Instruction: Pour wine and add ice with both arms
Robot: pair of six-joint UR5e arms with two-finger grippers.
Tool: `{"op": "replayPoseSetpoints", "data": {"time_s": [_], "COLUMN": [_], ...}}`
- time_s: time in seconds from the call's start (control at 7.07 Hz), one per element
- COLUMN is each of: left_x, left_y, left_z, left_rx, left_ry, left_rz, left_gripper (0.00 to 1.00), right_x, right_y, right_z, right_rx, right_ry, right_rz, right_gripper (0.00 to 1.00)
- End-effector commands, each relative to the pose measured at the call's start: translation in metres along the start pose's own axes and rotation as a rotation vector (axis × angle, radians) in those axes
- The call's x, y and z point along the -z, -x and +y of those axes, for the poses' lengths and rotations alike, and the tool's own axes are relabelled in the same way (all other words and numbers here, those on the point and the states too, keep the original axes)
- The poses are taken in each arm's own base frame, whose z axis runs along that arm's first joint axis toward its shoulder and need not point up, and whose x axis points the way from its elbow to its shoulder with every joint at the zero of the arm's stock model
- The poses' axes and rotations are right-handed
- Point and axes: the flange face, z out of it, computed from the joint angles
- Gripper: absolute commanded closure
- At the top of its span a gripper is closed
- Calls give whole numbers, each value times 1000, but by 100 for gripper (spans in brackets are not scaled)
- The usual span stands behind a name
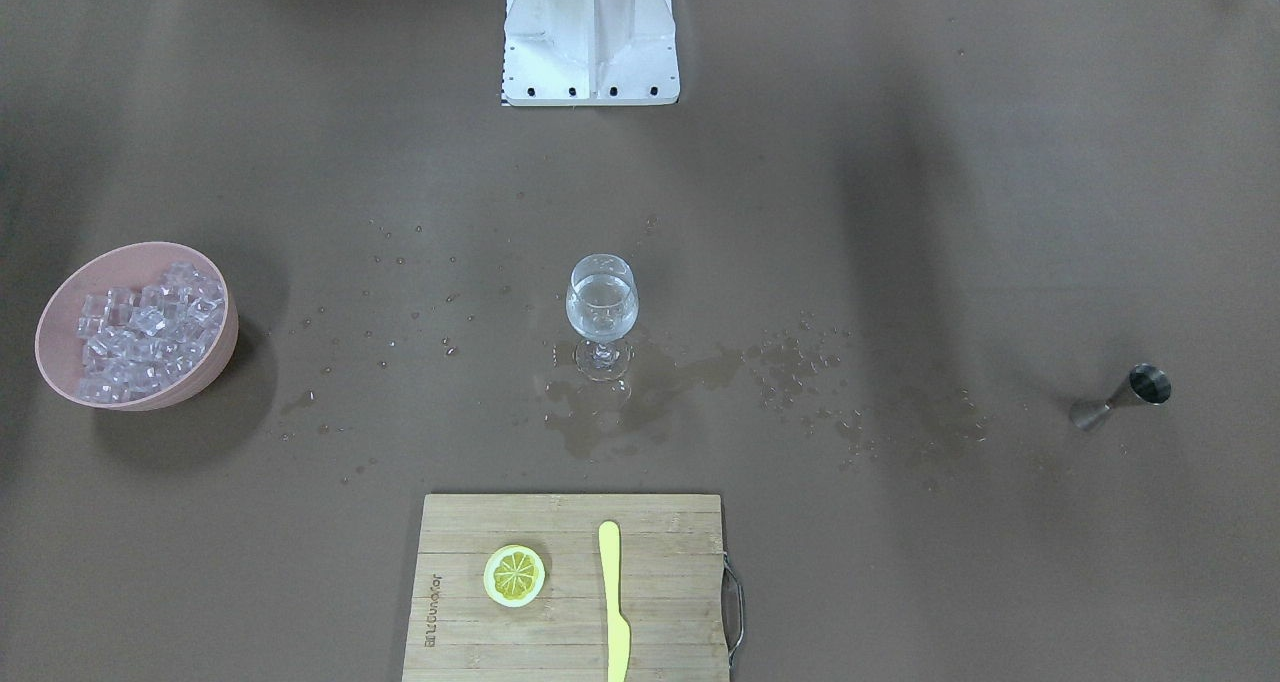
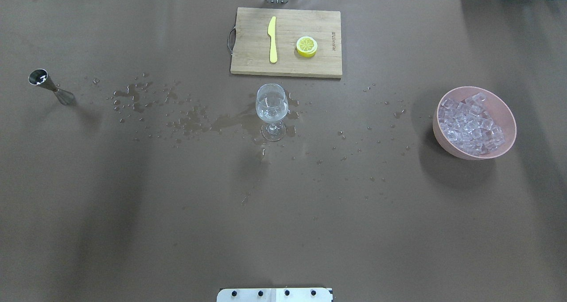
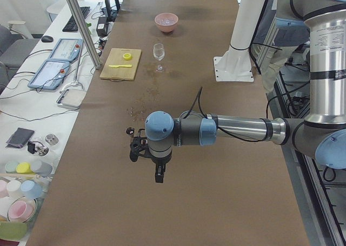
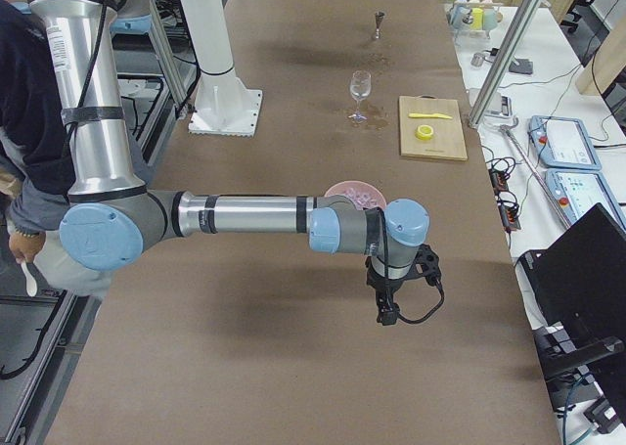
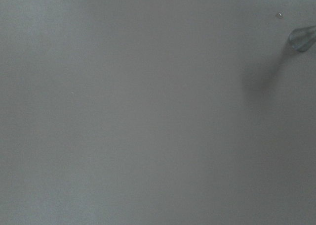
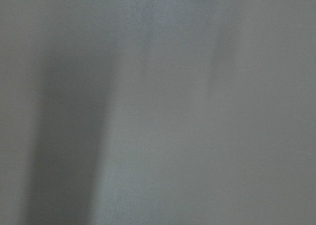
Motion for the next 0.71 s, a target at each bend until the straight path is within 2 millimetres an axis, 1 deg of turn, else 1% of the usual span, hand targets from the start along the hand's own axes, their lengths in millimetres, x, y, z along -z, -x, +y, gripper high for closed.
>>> {"op": "replayPoseSetpoints", "data": {"time_s": [0.0, 0.28, 0.57], "left_x": [5, 9, 16], "left_y": [-7, -11, -17], "left_z": [-6, -8, -16], "left_rx": [-30, -38, -59], "left_ry": [-22, -32, -48], "left_rz": [9, 8, 7], "left_gripper": [2, 2, 2], "right_x": [1, 1, 1], "right_y": [3, 2, 3], "right_z": [9, 7, 6], "right_rx": [1, 0, 1], "right_ry": [-4, -2, -2], "right_rz": [0, 2, -1], "right_gripper": [0, 0, 0]}}
